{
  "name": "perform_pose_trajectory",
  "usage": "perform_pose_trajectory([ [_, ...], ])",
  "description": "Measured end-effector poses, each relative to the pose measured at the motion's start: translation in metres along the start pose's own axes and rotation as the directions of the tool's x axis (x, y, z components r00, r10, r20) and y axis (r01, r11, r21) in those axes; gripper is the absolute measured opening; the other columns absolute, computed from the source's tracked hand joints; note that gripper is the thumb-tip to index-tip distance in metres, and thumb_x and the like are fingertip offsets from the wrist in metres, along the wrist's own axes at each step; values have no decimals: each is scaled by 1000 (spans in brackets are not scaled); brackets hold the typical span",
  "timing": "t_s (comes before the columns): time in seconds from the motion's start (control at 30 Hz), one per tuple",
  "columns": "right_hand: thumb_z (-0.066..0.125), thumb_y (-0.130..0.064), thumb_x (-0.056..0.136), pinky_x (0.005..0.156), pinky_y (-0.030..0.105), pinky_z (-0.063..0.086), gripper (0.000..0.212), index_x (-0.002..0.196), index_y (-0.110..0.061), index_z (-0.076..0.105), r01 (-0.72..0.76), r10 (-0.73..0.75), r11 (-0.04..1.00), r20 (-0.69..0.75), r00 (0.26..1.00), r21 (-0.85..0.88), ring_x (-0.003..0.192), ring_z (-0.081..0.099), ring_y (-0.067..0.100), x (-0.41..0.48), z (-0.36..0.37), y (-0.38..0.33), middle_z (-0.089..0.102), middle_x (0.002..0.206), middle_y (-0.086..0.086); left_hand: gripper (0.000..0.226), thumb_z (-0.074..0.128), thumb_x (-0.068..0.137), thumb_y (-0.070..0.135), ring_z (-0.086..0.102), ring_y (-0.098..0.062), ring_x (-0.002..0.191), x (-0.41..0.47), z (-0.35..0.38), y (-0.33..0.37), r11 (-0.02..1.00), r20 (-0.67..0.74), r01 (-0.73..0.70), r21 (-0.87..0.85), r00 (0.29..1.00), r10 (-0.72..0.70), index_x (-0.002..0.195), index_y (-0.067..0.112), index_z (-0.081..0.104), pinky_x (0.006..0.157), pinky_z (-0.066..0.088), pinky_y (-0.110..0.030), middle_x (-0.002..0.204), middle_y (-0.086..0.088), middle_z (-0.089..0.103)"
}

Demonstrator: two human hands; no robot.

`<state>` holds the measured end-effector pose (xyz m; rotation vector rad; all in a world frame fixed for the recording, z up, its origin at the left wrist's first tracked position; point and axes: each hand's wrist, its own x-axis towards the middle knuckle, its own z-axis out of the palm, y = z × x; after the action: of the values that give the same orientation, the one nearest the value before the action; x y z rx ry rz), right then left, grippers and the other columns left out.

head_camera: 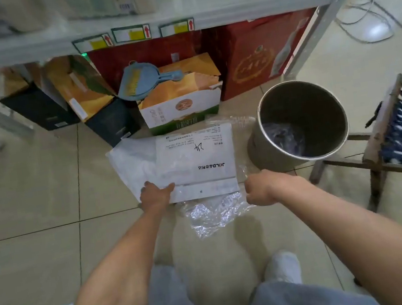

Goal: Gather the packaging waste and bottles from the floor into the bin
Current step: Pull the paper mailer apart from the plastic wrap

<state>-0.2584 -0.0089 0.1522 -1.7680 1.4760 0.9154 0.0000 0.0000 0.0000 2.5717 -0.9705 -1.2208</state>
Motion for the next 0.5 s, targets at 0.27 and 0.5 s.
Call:
perform_pose_trajectory([
  [0.27,48,-26,94,78,38,50,26,109,-10,63,24,-26,999,41,999,46,102,61,31,22,-30,-3,61,108,9,43,68,94,22,62,-42,117,18,4,14,960,18,49,-276,999,-46,119,-13,63,94,49,-40,122,-29,66],
  [0.5,59,-41,97,90,37,55,44,125,-8,69,156,-73,924,-239,968,349,107,66,27,-18,-89,-32,70,124,12,17,61,97,21,51,-23,75,-54,-74,88,900,-68,-193,-390,981,181,85,14,52,59,37,-30,80,-6,53],
])
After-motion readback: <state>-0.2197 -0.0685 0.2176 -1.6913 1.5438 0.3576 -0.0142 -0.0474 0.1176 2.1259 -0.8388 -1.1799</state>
